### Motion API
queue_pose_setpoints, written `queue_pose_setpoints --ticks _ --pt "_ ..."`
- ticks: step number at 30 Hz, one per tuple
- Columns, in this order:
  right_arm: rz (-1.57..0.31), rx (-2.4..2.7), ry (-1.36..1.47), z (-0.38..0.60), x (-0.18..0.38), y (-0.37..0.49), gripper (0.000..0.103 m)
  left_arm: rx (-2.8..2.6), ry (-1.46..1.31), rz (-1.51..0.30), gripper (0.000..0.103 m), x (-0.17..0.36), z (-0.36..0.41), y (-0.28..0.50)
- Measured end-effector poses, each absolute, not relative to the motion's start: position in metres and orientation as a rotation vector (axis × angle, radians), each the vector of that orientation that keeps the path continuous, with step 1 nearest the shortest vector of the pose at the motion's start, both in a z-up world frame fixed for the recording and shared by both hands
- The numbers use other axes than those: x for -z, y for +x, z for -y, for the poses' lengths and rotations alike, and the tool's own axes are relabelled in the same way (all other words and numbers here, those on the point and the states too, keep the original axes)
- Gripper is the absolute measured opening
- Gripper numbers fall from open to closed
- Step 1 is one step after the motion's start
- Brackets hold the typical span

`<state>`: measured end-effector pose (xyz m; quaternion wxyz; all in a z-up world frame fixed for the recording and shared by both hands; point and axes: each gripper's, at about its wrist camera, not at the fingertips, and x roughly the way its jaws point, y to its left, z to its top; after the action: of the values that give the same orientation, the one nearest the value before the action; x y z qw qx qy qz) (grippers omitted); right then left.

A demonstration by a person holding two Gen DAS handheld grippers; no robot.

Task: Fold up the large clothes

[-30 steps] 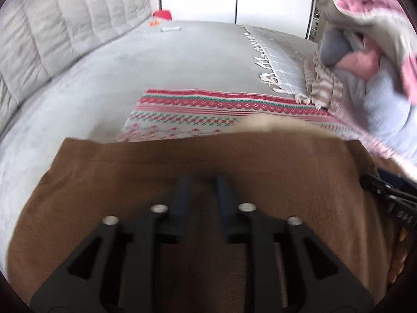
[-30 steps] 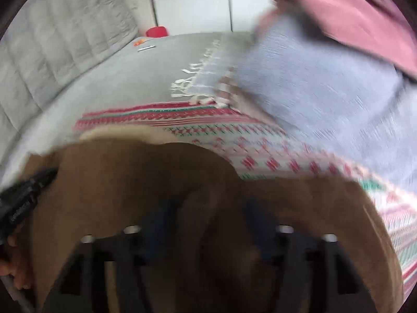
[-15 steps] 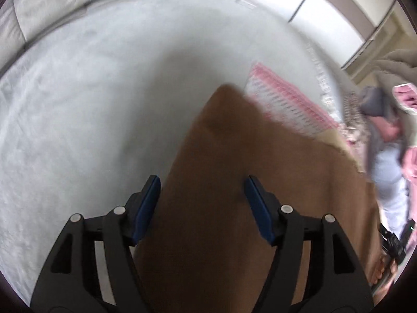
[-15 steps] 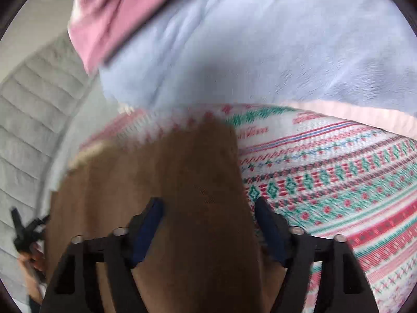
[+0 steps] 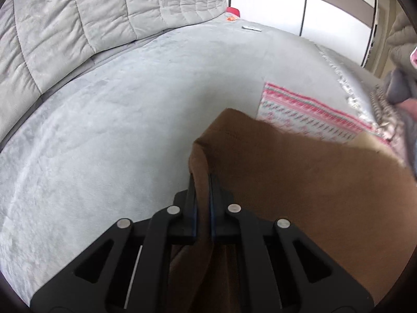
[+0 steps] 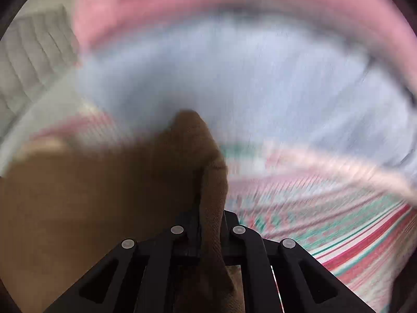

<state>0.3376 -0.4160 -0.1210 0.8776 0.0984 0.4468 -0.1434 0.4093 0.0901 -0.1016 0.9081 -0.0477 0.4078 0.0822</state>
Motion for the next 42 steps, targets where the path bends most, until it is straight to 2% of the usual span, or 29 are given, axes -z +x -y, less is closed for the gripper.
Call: queue_pose_setpoints --ticks 4,6,8,13,14,20,23,25,26,27,28,29,30,31,33,36,38,42 --pt "-0.930 0.363 0.144 0.406 0.125 0.346 0.009 -0.190 -0.048 -0.845 0.013 0.103 -0.085 0.414" --pt "-0.942 0.368 0.123 0.404 0.123 0.346 0.014 -0.179 -0.070 -0.851 0.017 0.101 -0.091 0.412" --pt "-0.961 0.369 0.132 0.409 0.116 0.340 0.036 -0.162 -0.109 -0.862 0.022 0.092 -0.102 0.409" --pt "-0.841 0.312 0.263 0.433 0.055 0.277 0.066 -0.129 -0.303 -0.864 0.031 0.050 -0.146 0.369" --pt "-0.836 0.299 0.286 0.435 0.047 0.264 0.069 -0.122 -0.329 -0.862 0.032 0.043 -0.153 0.355" --pt "-0.940 0.132 0.511 0.435 0.047 0.184 0.069 -0.042 -0.293 -0.943 0.035 0.031 -0.152 0.272" --pt "-1.003 0.129 0.474 0.423 0.071 0.165 0.069 -0.050 -0.248 -0.944 0.055 0.032 -0.148 0.257" --pt "-1.027 0.140 0.463 0.417 0.087 0.157 0.069 -0.138 -0.184 -0.933 0.056 0.043 -0.146 0.256" --pt "-1.037 0.126 0.491 0.417 0.097 0.154 0.063 -0.159 -0.173 -0.967 0.056 0.054 -0.145 0.259" --pt "-1.037 0.078 0.575 0.419 0.111 0.150 0.052 -0.165 -0.183 -1.028 0.050 0.069 -0.146 0.265" --pt "-1.036 0.044 0.623 0.418 0.116 0.150 0.033 -0.169 -0.219 -1.065 0.043 0.081 -0.147 0.267" --pt "-1.030 0.056 0.634 0.420 0.117 0.149 0.023 -0.159 -0.280 -1.087 0.029 0.093 -0.149 0.269" --pt "-1.017 0.069 0.614 0.420 0.110 0.150 0.018 -0.149 -0.305 -1.085 0.019 0.097 -0.148 0.269" --pt "-1.004 0.064 0.597 0.420 0.104 0.151 0.014 -0.161 -0.296 -1.070 0.019 0.098 -0.145 0.269" --pt "-0.947 0.056 0.535 0.422 0.079 0.152 0.012 -0.219 -0.148 -1.032 0.010 0.095 -0.128 0.271" --pt "-0.852 0.034 0.468 0.422 0.042 0.152 0.011 -0.288 -0.006 -1.010 0.008 0.104 -0.112 0.272" --pt "-0.850 0.053 0.355 0.412 0.037 0.162 0.010 -0.312 0.027 -1.021 0.007 0.111 -0.113 0.272" --pt "-0.988 0.088 0.235 0.405 0.080 0.182 0.010 -0.418 0.072 -1.054 0.000 0.120 -0.129 0.271"
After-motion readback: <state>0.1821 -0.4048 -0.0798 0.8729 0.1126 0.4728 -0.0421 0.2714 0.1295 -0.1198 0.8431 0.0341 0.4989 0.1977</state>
